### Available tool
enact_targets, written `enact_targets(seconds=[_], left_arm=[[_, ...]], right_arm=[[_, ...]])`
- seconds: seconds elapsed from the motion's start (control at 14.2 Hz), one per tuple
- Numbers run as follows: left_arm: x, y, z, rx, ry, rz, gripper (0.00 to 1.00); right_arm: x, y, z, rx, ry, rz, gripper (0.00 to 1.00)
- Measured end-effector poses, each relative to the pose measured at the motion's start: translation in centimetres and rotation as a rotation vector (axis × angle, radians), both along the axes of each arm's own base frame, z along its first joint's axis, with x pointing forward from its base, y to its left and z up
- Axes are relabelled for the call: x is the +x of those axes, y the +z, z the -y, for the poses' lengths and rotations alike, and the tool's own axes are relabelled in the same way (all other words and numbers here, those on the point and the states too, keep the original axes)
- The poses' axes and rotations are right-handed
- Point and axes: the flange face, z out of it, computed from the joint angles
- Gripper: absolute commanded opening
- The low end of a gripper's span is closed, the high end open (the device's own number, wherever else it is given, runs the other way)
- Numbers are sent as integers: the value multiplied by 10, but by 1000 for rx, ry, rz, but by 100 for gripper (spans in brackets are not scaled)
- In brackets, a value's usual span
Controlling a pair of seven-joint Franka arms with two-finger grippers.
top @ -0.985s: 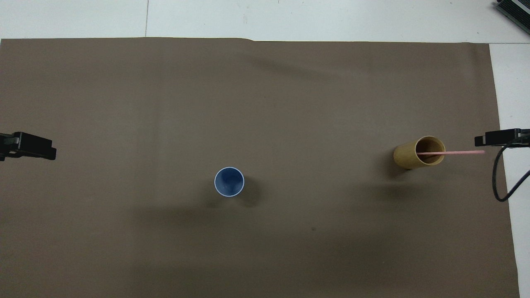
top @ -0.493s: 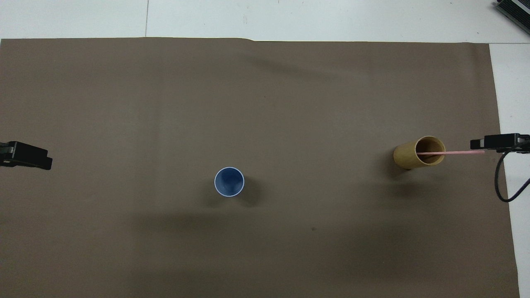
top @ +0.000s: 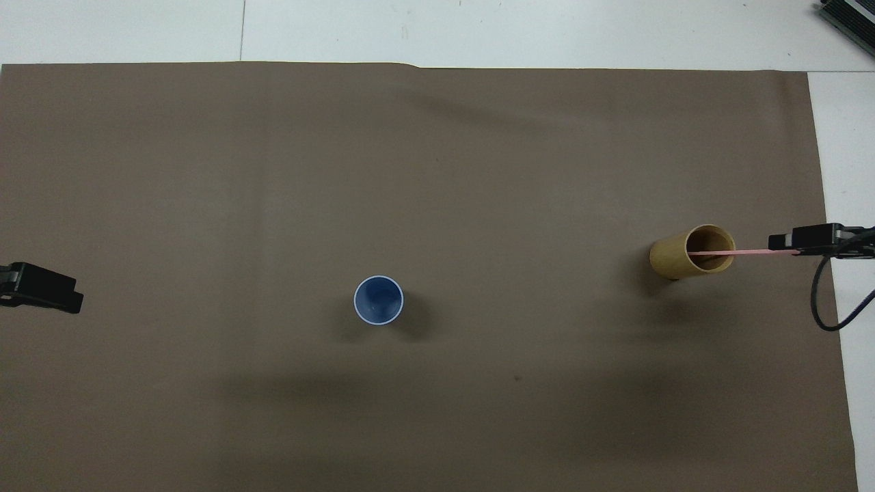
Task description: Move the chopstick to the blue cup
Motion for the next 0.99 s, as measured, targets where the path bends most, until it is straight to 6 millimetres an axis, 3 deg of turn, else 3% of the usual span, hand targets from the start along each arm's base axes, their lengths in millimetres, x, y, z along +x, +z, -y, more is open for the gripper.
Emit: enact_targets(seconds=[0.14, 0.21, 0.77, 0.99], left_arm=[[-7, -1, 0, 0, 0, -9, 100], [-10, -2, 0, -1, 0, -11, 100], [-13, -1, -1, -1, 0, -9, 100], [-7, 2, -1, -3, 0, 38, 100]], right_arm=[[0, 0, 0, 0, 0, -1, 3], [0, -1, 0, 1, -3, -2, 0], [-1, 0, 2, 15, -43, -10, 0], [2, 18, -5, 14, -28, 12, 0]])
